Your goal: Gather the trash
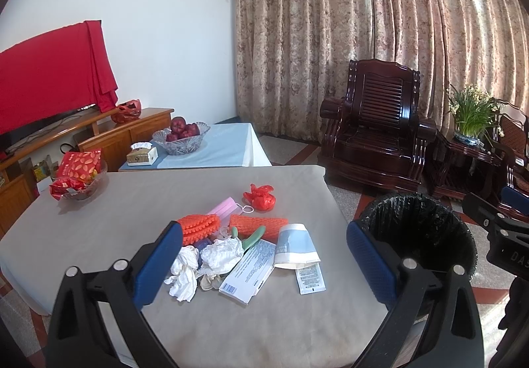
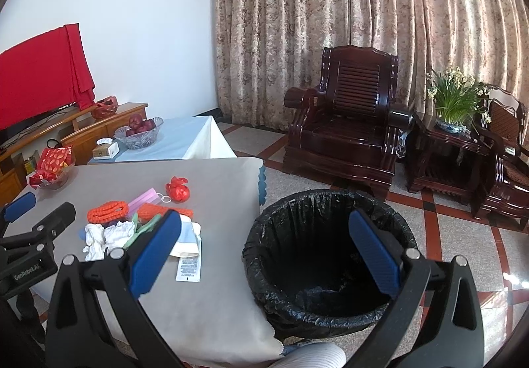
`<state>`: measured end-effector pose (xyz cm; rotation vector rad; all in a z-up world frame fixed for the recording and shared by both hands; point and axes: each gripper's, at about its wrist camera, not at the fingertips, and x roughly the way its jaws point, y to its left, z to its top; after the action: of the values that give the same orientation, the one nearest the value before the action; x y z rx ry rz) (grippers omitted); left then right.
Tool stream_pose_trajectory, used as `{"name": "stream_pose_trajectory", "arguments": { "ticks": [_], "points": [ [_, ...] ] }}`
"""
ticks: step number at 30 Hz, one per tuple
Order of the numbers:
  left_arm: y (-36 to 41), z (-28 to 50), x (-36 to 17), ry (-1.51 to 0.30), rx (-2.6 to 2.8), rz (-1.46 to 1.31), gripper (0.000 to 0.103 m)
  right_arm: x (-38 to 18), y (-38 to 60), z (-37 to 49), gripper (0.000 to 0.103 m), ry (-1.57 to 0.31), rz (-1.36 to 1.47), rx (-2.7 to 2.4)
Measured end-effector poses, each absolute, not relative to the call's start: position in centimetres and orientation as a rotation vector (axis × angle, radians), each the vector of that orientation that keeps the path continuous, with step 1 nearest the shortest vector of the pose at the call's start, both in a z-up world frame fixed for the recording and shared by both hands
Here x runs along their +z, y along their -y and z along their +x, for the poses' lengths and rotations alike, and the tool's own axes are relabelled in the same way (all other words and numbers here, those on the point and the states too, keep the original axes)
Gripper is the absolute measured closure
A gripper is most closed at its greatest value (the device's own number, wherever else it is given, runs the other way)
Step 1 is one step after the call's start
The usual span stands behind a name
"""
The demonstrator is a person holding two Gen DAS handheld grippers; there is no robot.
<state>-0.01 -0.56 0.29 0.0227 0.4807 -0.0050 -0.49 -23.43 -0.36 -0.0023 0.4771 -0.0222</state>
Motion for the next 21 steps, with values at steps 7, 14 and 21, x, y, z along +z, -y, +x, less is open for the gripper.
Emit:
{"name": "stream_pose_trajectory", "arguments": {
  "ticks": [7, 14, 21],
  "points": [
    [0.64, -0.03, 0.29, -0.481, -0.006, 0.023, 0.006, -0.25, 23.42, -0.43, 0.005, -0.475, -0.005, -0.024],
    [0.6, -0.06, 0.21, -0.479, -0.007, 0.025, 0.006, -0.19, 23.52, -0.46, 0.005, -0.476, -0.006, -0.023],
    [0.47, -0.06, 0.14, -0.479, -0.006, 0.025, 0.006, -0.16, 23.54, -0.51, 0.005, -0.473, -0.011, -0.028]
  ]
}}
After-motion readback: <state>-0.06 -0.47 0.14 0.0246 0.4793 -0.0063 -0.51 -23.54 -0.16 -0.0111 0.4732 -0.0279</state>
